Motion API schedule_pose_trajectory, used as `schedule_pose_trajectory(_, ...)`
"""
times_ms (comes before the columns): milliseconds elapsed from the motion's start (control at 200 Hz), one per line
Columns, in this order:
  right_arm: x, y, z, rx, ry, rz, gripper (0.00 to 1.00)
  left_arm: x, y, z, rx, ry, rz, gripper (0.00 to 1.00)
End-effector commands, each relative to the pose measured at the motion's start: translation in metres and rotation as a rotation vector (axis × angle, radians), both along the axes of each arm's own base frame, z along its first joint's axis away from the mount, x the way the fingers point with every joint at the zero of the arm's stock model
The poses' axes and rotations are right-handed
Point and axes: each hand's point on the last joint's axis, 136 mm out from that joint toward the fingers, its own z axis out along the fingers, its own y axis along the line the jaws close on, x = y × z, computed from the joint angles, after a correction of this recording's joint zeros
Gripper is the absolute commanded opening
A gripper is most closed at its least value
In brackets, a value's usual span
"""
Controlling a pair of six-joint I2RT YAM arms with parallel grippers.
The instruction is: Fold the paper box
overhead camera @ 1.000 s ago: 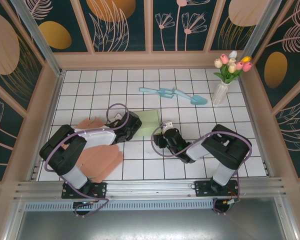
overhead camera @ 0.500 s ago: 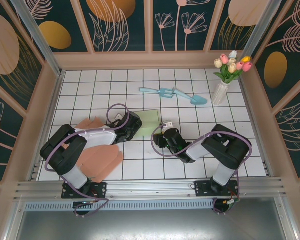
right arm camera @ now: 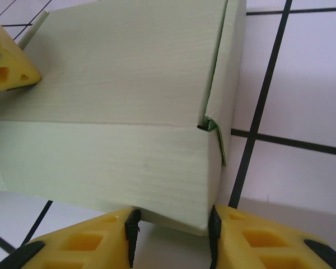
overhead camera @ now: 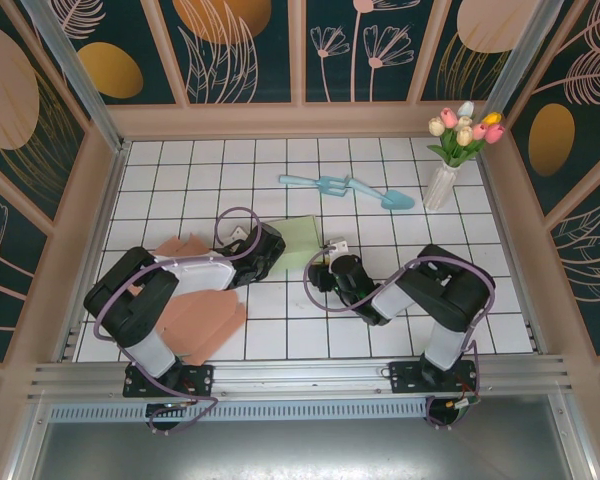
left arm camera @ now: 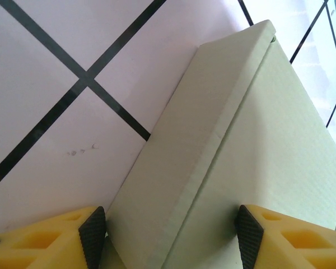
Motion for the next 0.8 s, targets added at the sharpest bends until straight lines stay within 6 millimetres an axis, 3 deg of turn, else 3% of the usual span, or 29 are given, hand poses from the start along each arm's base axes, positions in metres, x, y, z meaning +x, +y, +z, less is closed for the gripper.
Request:
schedule_pose_trajectory(0, 0.001, 0.002, -0.01, -0.007, 0.005, 0.016, 0.41, -0.052, 0.021, -0.058, 0.151, 0.229, -0.088, 0.64)
schedule_pose_trajectory(285, 0.012, -0.008, -0.023, -0.096, 0.038, -0.067, 0.46, -0.046, 0.018, -0.052, 0.149, 0.214, -0.088, 0.64)
schedule_pose_trajectory(606, -0.007, -0.01, 0.011, -0.013, 0.057, -0.02, 0.52, -0.046, 0.021, -0.056, 0.153, 0.224, -0.073, 0.63)
schedule_pose_trajectory(796, -0.011, -0.015, 0.04, 0.041, 0.038, -0.035, 0.5, -0.045, 0.021, -0.057, 0.158, 0.226, -0.067, 0.63)
